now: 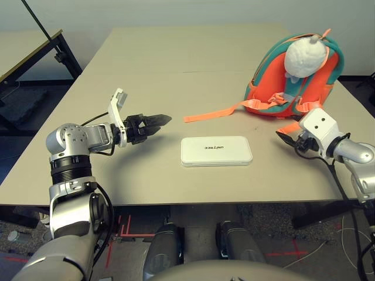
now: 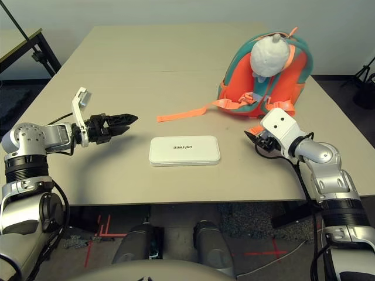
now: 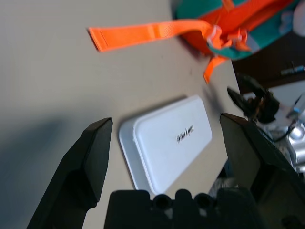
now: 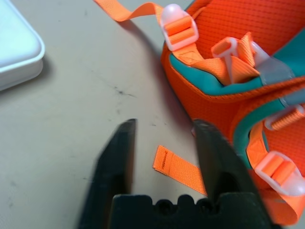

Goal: Put the pencil case into the backpack and zip it.

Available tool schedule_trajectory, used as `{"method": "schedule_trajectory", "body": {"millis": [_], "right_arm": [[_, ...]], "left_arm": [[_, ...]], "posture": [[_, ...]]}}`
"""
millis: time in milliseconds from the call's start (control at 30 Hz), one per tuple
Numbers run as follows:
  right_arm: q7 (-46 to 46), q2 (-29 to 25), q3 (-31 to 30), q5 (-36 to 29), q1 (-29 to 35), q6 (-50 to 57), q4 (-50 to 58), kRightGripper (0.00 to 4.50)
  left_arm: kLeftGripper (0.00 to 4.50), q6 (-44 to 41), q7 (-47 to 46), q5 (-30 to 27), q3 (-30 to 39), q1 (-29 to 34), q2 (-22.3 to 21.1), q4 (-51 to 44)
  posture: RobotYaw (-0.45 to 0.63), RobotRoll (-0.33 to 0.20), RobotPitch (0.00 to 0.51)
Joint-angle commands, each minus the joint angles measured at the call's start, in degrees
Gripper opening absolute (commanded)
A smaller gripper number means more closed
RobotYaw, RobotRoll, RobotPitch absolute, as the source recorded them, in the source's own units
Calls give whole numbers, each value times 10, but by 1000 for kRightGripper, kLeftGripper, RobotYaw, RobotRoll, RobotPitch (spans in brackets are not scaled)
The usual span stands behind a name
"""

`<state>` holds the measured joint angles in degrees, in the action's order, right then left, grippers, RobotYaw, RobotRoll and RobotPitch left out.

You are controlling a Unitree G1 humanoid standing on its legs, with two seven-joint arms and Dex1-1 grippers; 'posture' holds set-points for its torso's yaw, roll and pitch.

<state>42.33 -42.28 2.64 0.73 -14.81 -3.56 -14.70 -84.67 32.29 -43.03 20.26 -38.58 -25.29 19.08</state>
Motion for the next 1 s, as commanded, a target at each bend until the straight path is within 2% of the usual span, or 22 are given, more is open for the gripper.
{"method": "schedule_trajectory", "body": {"millis": [33,100,500,767,1000], "right_arm": [[9,-4,-22,15,-3,-16,-7,805],[10,-1,-29,20,-1,-17,-5,17],[12,13,-52,20,-11,-9,11,17],[15,16,-48,13,-19,-6,10,17],[18,15,-48,14,-23,-5,11,17]], "left_arm": [[4500,-4,33,3,-41,0,-15,21],[4500,-4,48,5,-54,-8,-21,37],[4500,-15,112,19,-98,-75,-16,212],[4500,17,170,49,-149,-85,-19,264],[4500,67,226,97,-216,-81,-15,304]], "posture": [[-145,0,31],[-150,0,32],[-174,0,37],[-186,0,36],[-194,0,39]]}}
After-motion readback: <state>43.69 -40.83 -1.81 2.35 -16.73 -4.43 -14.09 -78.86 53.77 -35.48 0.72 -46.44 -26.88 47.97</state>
